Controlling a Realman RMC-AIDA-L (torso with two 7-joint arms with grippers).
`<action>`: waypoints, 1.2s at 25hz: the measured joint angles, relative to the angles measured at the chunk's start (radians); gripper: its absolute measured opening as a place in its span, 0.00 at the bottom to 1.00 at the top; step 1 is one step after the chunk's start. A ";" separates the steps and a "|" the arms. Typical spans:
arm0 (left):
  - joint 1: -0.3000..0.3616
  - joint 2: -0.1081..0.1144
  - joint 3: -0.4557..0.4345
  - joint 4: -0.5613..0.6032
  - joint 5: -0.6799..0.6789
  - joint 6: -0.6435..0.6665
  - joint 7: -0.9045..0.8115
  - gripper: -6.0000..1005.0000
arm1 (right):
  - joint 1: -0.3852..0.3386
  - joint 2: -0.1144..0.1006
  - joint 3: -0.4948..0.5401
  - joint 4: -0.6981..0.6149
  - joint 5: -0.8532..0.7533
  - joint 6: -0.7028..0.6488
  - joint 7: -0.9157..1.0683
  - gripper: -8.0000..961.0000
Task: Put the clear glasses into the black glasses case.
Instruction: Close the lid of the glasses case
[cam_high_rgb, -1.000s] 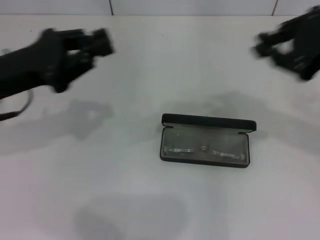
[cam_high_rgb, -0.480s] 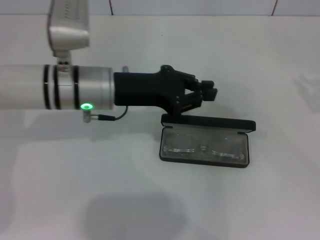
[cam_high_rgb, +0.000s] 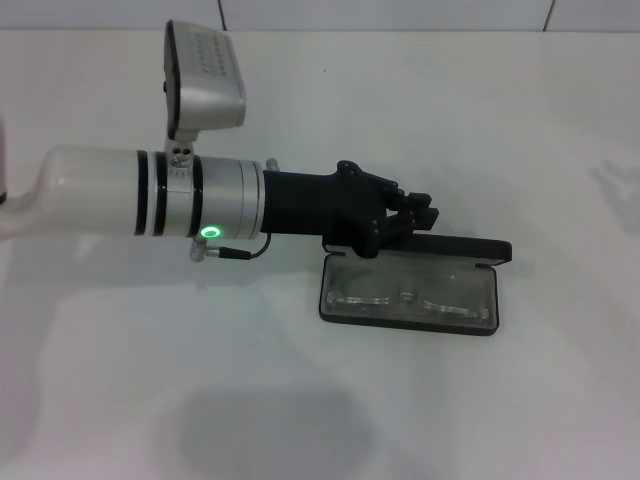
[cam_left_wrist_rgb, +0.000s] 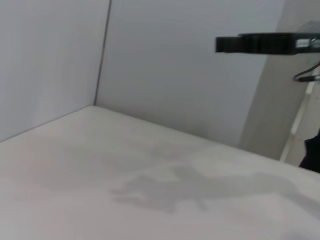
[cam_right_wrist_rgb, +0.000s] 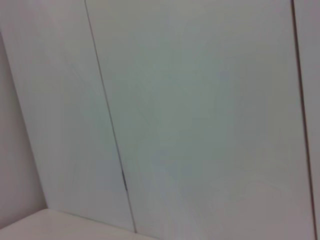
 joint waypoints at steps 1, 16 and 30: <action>-0.002 -0.001 0.009 -0.012 -0.008 -0.016 0.009 0.21 | 0.001 0.000 -0.002 0.007 0.000 -0.002 0.000 0.18; -0.012 -0.002 0.076 -0.068 -0.040 -0.079 0.042 0.24 | 0.012 0.003 0.010 0.123 0.035 -0.027 -0.025 0.20; -0.009 -0.004 0.156 -0.069 -0.039 -0.068 0.039 0.28 | 0.014 0.003 0.003 0.134 0.040 -0.037 -0.028 0.22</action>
